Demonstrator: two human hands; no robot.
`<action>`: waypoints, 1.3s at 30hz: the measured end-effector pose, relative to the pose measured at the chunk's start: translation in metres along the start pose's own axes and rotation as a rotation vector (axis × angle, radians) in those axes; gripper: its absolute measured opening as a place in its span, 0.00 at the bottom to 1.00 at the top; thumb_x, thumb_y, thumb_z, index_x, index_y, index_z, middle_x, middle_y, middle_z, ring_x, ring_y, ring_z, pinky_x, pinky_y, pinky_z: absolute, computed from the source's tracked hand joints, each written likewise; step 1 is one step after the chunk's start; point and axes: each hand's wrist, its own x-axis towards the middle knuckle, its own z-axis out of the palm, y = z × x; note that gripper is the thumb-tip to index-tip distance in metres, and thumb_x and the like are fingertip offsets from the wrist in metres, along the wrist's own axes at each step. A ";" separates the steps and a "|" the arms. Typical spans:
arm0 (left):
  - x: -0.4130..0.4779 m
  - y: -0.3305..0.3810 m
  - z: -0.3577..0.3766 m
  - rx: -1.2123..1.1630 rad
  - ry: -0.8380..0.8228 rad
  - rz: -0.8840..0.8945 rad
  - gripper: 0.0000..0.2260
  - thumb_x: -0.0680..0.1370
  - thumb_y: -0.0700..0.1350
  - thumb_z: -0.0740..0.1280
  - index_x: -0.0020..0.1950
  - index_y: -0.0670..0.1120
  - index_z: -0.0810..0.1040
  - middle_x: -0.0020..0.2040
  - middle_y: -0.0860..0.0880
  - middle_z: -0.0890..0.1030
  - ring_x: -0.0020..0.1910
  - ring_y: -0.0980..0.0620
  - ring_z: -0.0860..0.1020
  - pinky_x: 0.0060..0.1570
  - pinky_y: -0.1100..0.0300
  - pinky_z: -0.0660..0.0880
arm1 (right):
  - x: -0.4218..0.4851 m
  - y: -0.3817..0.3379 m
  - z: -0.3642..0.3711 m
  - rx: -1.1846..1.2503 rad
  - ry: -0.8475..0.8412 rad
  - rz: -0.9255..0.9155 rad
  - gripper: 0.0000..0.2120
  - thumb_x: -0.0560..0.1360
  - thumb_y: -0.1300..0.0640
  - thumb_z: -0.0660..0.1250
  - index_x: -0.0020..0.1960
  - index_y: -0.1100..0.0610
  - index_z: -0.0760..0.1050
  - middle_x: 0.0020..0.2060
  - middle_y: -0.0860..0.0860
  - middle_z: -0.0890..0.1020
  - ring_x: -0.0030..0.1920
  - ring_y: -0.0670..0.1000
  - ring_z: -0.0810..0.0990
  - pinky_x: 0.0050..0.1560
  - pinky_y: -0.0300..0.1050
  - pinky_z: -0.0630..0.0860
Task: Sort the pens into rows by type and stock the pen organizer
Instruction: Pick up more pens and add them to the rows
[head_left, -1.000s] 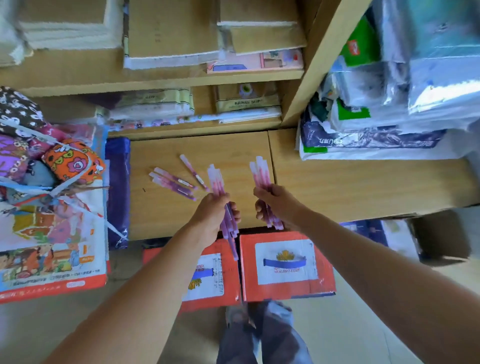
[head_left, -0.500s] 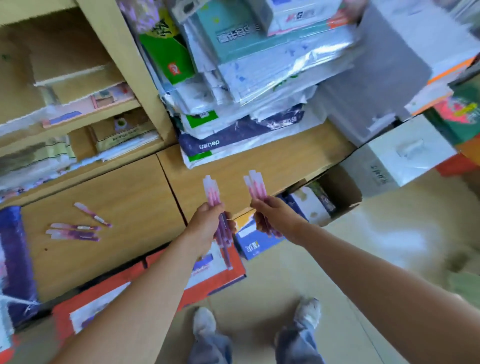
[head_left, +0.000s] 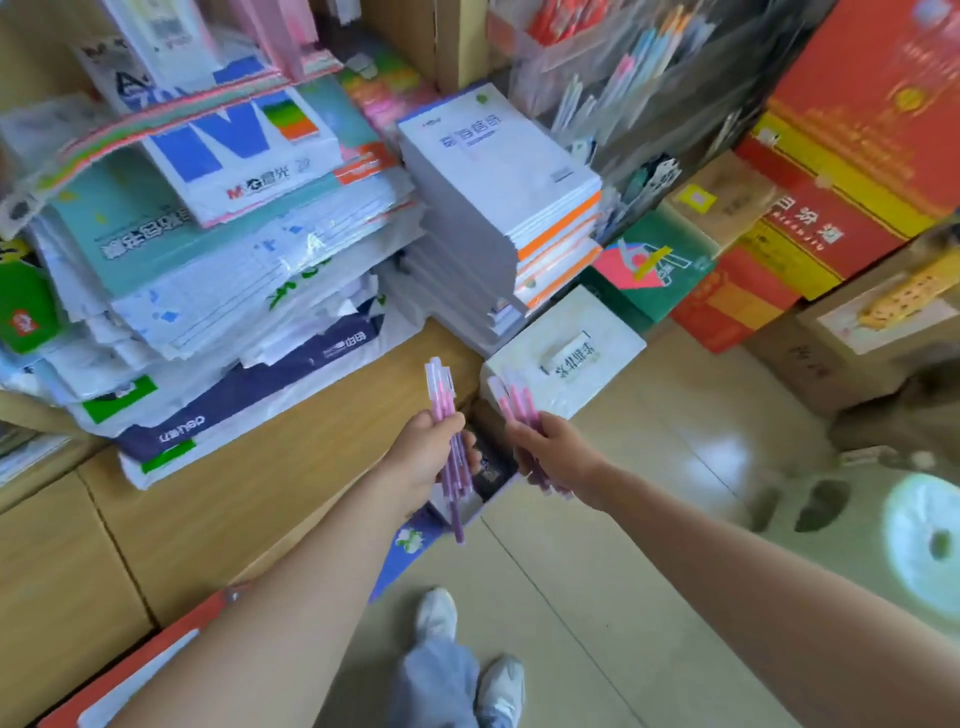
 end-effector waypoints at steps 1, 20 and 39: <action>0.007 0.011 0.017 0.015 -0.015 0.002 0.05 0.82 0.40 0.59 0.47 0.43 0.68 0.33 0.46 0.74 0.23 0.51 0.76 0.36 0.54 0.74 | 0.003 -0.002 -0.019 0.005 0.009 0.001 0.17 0.81 0.50 0.59 0.39 0.60 0.68 0.28 0.58 0.75 0.21 0.52 0.67 0.19 0.36 0.57; 0.155 0.215 0.244 0.195 -0.113 0.056 0.04 0.82 0.40 0.57 0.51 0.39 0.67 0.35 0.43 0.73 0.30 0.47 0.74 0.35 0.52 0.76 | 0.123 -0.084 -0.312 0.190 0.150 -0.043 0.17 0.82 0.53 0.59 0.42 0.65 0.71 0.26 0.56 0.74 0.18 0.47 0.67 0.18 0.34 0.60; 0.271 0.330 0.409 -0.047 0.115 0.050 0.03 0.83 0.40 0.57 0.51 0.41 0.68 0.35 0.44 0.73 0.30 0.48 0.74 0.30 0.57 0.78 | 0.291 -0.135 -0.535 0.057 -0.082 0.045 0.18 0.81 0.45 0.58 0.41 0.58 0.69 0.21 0.52 0.70 0.16 0.48 0.62 0.18 0.32 0.57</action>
